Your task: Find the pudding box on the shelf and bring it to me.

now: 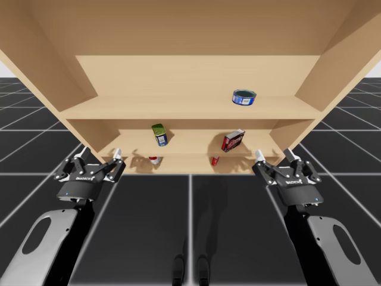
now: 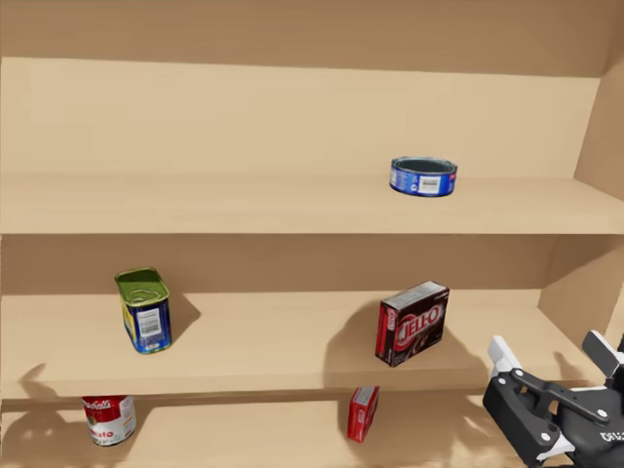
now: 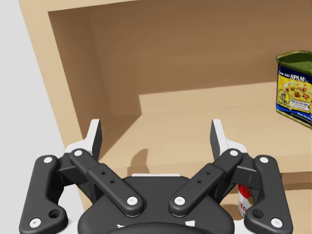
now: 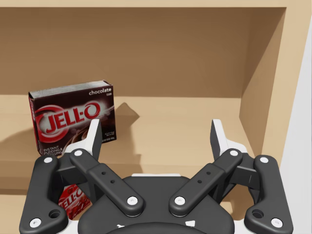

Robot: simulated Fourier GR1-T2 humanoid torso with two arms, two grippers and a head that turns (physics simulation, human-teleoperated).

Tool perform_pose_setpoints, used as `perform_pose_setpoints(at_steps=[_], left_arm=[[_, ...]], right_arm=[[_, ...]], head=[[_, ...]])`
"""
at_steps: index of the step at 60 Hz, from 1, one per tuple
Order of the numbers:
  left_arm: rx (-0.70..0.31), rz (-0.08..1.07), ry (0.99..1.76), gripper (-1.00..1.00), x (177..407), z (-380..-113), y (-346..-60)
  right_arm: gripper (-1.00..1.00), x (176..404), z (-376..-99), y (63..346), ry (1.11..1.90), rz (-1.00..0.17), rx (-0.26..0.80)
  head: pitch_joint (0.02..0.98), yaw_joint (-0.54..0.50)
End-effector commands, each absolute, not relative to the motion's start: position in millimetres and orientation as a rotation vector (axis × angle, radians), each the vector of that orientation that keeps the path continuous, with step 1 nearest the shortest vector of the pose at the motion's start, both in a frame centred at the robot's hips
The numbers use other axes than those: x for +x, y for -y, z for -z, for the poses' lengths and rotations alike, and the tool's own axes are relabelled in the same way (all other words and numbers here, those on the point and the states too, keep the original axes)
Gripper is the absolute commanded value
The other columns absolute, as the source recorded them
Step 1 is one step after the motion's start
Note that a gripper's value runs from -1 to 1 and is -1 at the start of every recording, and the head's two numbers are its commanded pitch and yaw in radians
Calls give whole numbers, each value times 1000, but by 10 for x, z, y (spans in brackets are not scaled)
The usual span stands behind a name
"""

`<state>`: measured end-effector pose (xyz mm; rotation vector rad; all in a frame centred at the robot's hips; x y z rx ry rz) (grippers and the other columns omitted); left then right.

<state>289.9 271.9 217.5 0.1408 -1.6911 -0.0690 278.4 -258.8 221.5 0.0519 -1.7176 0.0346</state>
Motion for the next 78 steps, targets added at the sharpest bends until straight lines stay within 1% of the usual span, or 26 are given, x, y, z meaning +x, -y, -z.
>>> perform_pose_setpoints(at_steps=[1,11,16,24,27,30,33,37,39,41,43,46,49,52,53,62,66,74,78], left_arm=[[144,78,1687,-1000,2899,-2164,-2708],[141,89,1688,-1000,2899,-2157,-2689],[139,92,1689,-1000,2899,-2154,-2680],[139,91,1687,-1000,2904,-2145,-2671],[140,90,1686,-1000,2905,-2142,-2667],[137,87,1684,-1000,2908,-2138,-2665],[137,86,1683,-1000,2909,-2138,-2664],[135,84,1684,-1000,2910,-2139,-2664],[135,84,1684,-1000,2909,-2138,-2662],[137,85,1684,-1000,2912,-2137,-2661],[137,85,1684,-1000,2913,-2136,-2658],[138,86,1684,-1000,2914,-2135,-2660],[139,86,1684,-1000,2915,-2135,-2659],[137,84,1684,-1000,2915,-2135,-2660],[131,83,1684,-1000,2915,-2136,-2661],[124,82,1687,-1000,2911,-2140,-2664],[124,83,1686,-1000,2910,-2138,-2662],[129,83,1686,-1000,2911,-2137,-2661],[131,82,1686,-1000,2910,-2137,-2662]], right_arm=[[-1000,2784,-2210,2587,1714,-36,49],[-1000,2783,-2206,2586,1710,-40,47],[-1000,2785,-2200,2582,1706,-43,48],[-1000,2770,-2213,2530,1693,-70,61],[-1000,2755,-2241,2514,1671,-60,100],[-1000,2719,-2296,2477,1687,-133,92],[-1000,2701,-2345,2454,1670,-123,133],[-1000,2689,-2425,2409,1670,-166,126],[-1000,2688,-2460,2387,1665,-173,151],[-1000,2689,-2489,2347,1663,-203,160],[-1000,2691,-2496,2330,1669,-216,163],[-1000,2695,-2514,2288,1655,-239,184],[-1000,2707,-2523,2253,1648,-262,177],[-1000,2720,-2535,2219,1636,-276,196],[-1000,2733,-2542,2199,1621,-278,227],[-1000,2823,-2518,2140,1593,-289,251],[-1000,2897,-2480,2110,1571,-289,276],[-1000,3033,-2430,2074,1561,-304,254],[-1000,3080,-2416,2063,1549,-303,259]], head=[[479,-157],[568,-263],[587,-287],[584,-275],[580,-267],[574,-258],[573,-257],[571,-258],[571,-258],[568,-257],[567,-257],[565,-255],[564,-255],[563,-257],[563,-260],[559,-263],[557,-264],[560,-262],[563,-262]])
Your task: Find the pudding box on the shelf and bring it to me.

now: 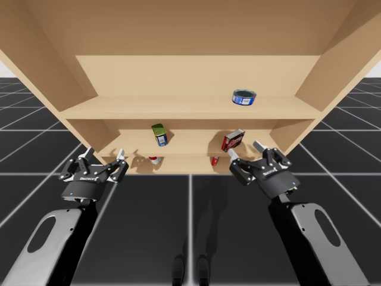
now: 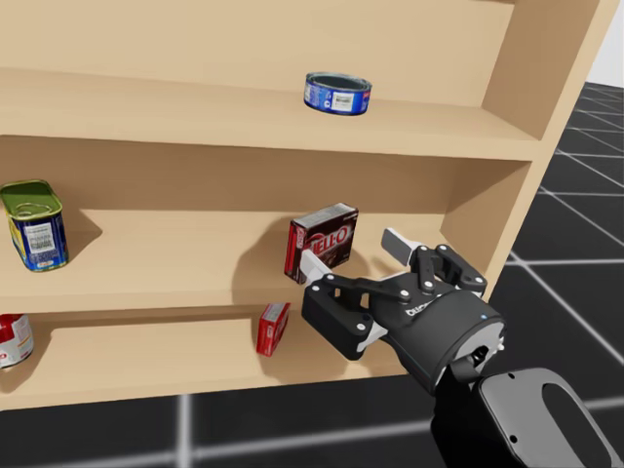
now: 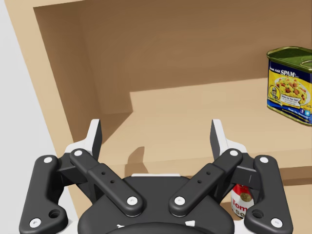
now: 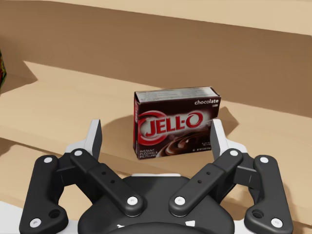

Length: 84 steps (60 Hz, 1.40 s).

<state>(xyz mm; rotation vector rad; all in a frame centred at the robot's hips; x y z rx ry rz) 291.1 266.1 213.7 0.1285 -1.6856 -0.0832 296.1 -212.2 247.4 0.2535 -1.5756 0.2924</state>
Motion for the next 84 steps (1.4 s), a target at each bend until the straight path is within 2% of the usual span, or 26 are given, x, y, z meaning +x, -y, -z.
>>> perform_pose_setpoints(at_steps=[1,6,41,59,72,80,82,84], left_arm=[[133,82,1686,-1000,2910,-2137,-2663],[137,82,1687,-1000,2909,-2137,-2663],[157,70,1695,-1000,2902,-2130,-2675],[157,69,1696,-1000,2906,-2125,-2673],[154,72,1697,-1000,2907,-2123,-2673],[155,73,1697,-1000,2908,-2120,-2676],[156,73,1697,-1000,2909,-2120,-2676],[157,74,1697,-1000,2909,-2119,-2675]], right_arm=[[-1000,3095,-2409,2054,1545,-308,258],[-1000,3148,-2383,2021,1528,-319,266],[-1000,3629,-2221,2007,1485,-303,127],[-1000,3870,-2161,2062,1453,-295,134],[-1000,3961,-2116,2096,1437,-295,144],[-1000,3942,-2100,2087,1461,-318,135],[-737,3928,-2097,2086,1469,-319,127],[-70,3910,-2086,2086,1500,-311,105]], head=[[563,-262],[565,-262],[573,-262],[576,-255],[572,-253],[571,-253],[571,-253],[571,-253]])
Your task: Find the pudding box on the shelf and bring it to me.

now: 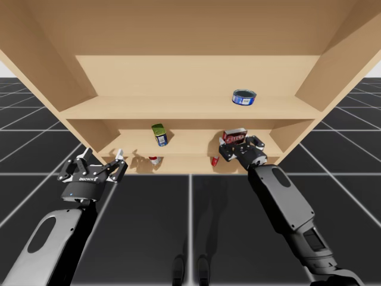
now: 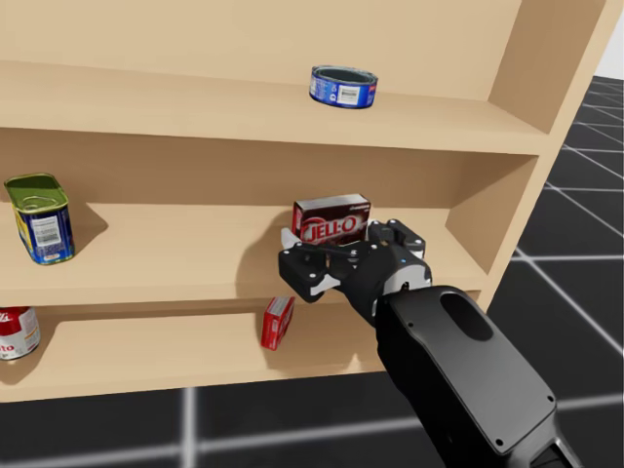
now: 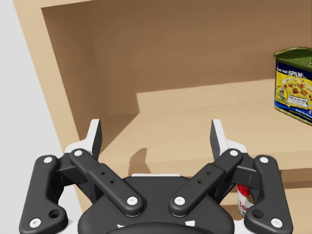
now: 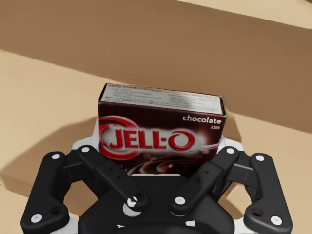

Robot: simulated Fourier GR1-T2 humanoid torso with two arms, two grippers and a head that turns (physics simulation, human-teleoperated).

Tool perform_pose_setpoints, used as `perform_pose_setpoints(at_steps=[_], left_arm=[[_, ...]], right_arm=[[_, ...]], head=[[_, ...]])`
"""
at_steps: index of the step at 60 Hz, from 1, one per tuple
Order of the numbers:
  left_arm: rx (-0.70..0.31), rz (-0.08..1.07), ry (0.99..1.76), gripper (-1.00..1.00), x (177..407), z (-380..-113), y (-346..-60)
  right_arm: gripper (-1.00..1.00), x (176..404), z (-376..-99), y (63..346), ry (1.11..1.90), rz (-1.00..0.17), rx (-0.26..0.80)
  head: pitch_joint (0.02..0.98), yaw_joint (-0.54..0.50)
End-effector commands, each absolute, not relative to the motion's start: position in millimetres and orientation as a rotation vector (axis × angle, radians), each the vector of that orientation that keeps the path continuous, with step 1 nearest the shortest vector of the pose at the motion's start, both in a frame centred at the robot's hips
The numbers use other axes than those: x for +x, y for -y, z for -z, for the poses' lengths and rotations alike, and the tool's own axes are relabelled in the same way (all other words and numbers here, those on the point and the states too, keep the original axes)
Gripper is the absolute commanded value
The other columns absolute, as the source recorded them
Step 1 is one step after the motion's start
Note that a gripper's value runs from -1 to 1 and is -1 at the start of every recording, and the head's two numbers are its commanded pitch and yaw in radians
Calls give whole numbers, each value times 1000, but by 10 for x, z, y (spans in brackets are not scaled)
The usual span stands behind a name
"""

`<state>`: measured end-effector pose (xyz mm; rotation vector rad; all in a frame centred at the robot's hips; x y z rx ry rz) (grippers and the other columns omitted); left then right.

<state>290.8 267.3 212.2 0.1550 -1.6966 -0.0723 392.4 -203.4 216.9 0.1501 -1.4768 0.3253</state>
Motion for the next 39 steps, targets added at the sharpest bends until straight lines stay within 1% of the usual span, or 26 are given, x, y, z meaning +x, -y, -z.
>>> perform_pose_setpoints(at_steps=[1,2,4,12,20,27,28,29,34,39], left_arm=[[156,74,1697,-1000,2910,-2118,-2675],[156,75,1697,-1000,2910,-2118,-2674],[157,76,1697,-1000,2910,-2117,-2672],[156,78,1698,-1000,2912,-2117,-2671],[158,79,1698,-1000,2912,-2116,-2667],[158,81,1698,-1000,2911,-2115,-2661],[158,81,1698,-1000,2911,-2115,-2660],[158,81,1698,-1000,2910,-2115,-2660],[157,80,1698,-1000,2909,-2119,-2658],[155,80,1699,-1000,2908,-2120,-2656]], right_arm=[[704,3905,-2087,2087,1493,-314,112],[959,3895,-2085,2086,1496,-315,108],[1000,3885,-2085,2088,1493,-315,111],[1000,3802,-2109,2108,1504,-316,112],[1000,3641,-2217,2157,1542,-319,91],[997,3413,-2306,2195,1569,-332,84],[998,3326,-2320,2204,1574,-335,91],[982,3295,-2323,2205,1577,-336,93],[979,3084,-2302,2212,1613,-362,64],[990,2883,-2257,2224,1628,-368,71]], head=[[570,-252],[570,-252],[569,-252],[565,-256],[563,-256],[562,-258],[560,-259],[560,-260],[560,-261],[559,-263]])
